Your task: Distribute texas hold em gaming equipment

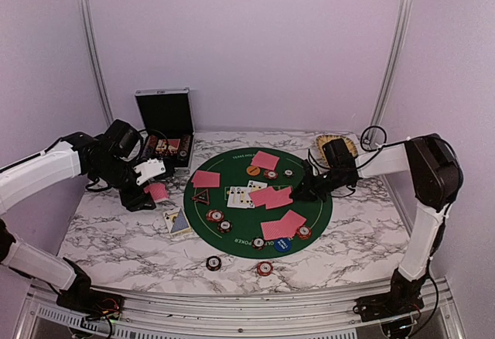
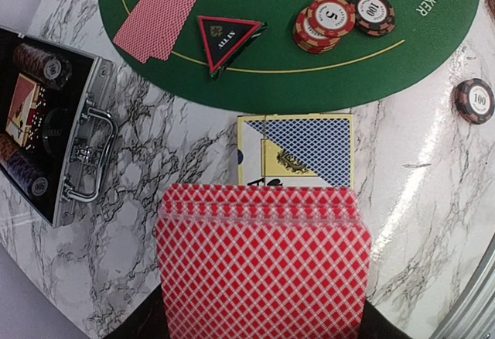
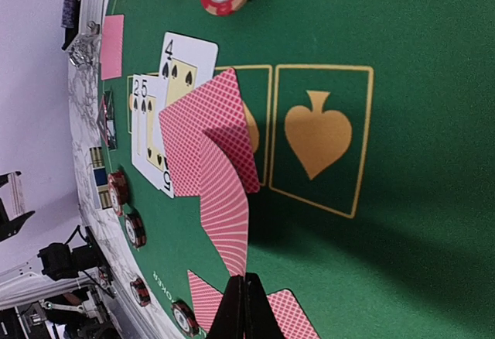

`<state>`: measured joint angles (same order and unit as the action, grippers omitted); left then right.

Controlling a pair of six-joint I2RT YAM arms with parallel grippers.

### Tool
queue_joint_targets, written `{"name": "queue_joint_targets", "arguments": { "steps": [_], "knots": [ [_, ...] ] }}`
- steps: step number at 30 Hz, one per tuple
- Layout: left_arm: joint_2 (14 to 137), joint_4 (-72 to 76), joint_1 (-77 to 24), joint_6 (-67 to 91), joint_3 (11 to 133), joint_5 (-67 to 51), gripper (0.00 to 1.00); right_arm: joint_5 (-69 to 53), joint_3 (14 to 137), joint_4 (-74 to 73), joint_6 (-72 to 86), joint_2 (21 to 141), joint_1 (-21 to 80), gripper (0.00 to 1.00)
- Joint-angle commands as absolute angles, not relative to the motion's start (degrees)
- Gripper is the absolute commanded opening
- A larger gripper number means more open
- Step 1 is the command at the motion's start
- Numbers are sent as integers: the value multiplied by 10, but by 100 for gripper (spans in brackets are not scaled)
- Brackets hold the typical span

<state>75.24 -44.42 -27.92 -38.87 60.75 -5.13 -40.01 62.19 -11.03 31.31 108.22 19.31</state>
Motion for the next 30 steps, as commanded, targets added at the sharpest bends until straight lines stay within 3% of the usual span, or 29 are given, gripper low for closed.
{"name": "queue_joint_targets", "arguments": {
  "steps": [1, 6, 13, 16, 30],
  "knots": [
    [728, -422, -248, -403, 596, -64, 0, -360, 662, -151, 275, 1100, 189, 0],
    [717, -400, -220, -408, 571, -73, 0, -319, 683, -199, 245, 1113, 189, 0],
    [728, -350, -164, -402, 536, -81, 0, -275, 687, -233, 223, 1113, 189, 28],
    [740, -330, -153, -392, 520, -75, 0, -265, 687, -238, 223, 1101, 190, 35],
    [836, -189, -148, -361, 441, -15, 0, -241, 692, -247, 244, 1024, 209, 38]
  ]
}}
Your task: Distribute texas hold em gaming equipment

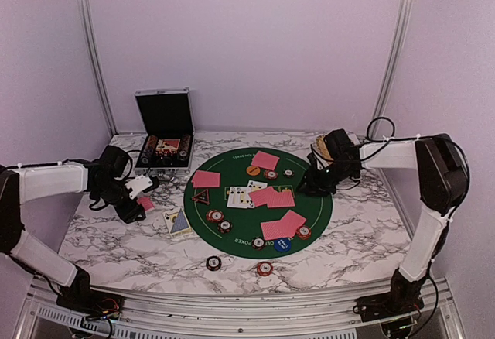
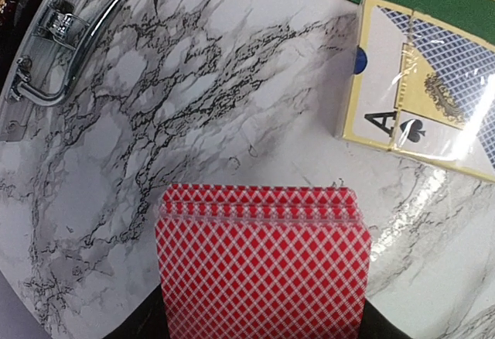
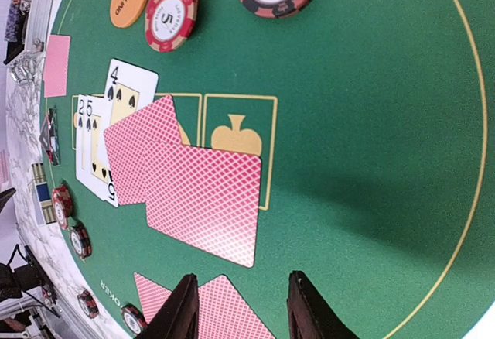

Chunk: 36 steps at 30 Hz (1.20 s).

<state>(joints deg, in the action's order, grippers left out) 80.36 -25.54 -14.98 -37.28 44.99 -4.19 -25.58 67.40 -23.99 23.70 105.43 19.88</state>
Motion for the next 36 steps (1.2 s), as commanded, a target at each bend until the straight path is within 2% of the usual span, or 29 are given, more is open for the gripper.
{"name": "queue_joint_targets", "arguments": {
  "steps": [1, 7, 9, 14, 18, 22, 25, 29, 32, 33, 34, 36],
  "knots": [
    [846, -183, -148, -357, 443, -11, 0, -240, 693, -247, 246, 1021, 212, 38],
    [878, -171, -151, -332, 447, -14, 0, -240, 699, -250, 255, 1005, 228, 38],
    [880, -171, -156, -328, 445, -15, 4, -239, 702, -252, 256, 1003, 232, 38],
    [880, -177, -168, -322, 431, -34, 25, -238, 707, -256, 258, 997, 235, 39],
    [877, -186, -178, -319, 424, -46, 38, -238, 706, -257, 259, 991, 236, 38],
    [881, -197, -197, -318, 418, -42, 46, -236, 707, -260, 258, 986, 236, 39],
    [892, -198, -202, -316, 418, -34, 49, -236, 708, -261, 258, 985, 236, 39],
    [900, -200, -202, -310, 426, -16, 63, -236, 710, -263, 257, 981, 236, 38],
    [890, -203, -202, -308, 433, -4, 89, -237, 711, -264, 256, 975, 236, 39],
    [886, -204, -202, -306, 435, -3, 94, -237, 711, -264, 256, 974, 236, 38],
    [882, -207, -203, -304, 438, -3, 98, -237, 712, -264, 256, 972, 236, 38],
    [877, -212, -203, -299, 443, -3, 99, -238, 713, -265, 256, 970, 236, 38]
  ]
}}
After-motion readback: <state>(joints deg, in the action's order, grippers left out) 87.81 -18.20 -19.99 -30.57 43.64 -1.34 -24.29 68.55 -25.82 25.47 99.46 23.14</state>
